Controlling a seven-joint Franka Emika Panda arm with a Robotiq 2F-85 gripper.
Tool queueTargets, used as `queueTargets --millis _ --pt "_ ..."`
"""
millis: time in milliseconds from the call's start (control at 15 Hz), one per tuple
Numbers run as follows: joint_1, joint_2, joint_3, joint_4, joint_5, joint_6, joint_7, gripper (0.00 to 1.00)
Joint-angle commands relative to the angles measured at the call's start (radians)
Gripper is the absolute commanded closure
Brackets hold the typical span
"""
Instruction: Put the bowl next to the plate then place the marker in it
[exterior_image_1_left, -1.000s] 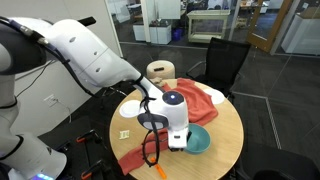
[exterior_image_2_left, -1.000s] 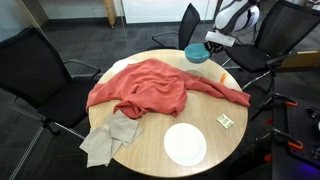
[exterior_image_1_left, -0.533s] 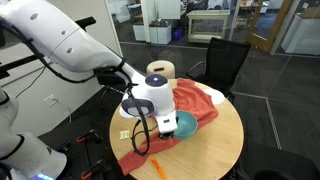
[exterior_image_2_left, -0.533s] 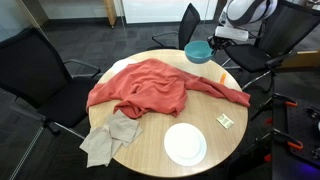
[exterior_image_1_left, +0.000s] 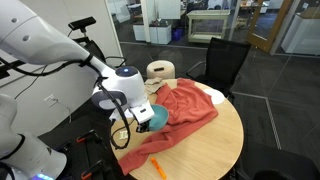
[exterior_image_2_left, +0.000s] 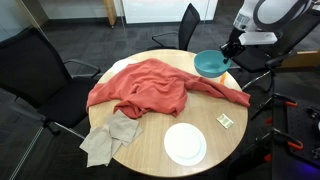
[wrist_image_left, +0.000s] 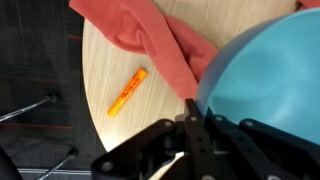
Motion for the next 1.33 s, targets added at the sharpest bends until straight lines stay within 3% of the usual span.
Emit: queueTargets --millis 0,467,800,1267 --pt "0.008 -0.127 0.042 -0.108 -0.057 -0.018 -0.059 0.99" --pt "0.047 -0.139 0.161 -0.135 0.003 -0.028 -0.16 0.99" --pt "0.069 -0.093 0.197 -0.12 0.033 -0.05 -0.208 0.99" --pt "0.082 0.018 0.199 -0.085 -0.093 -0.022 -0.205 0.99"
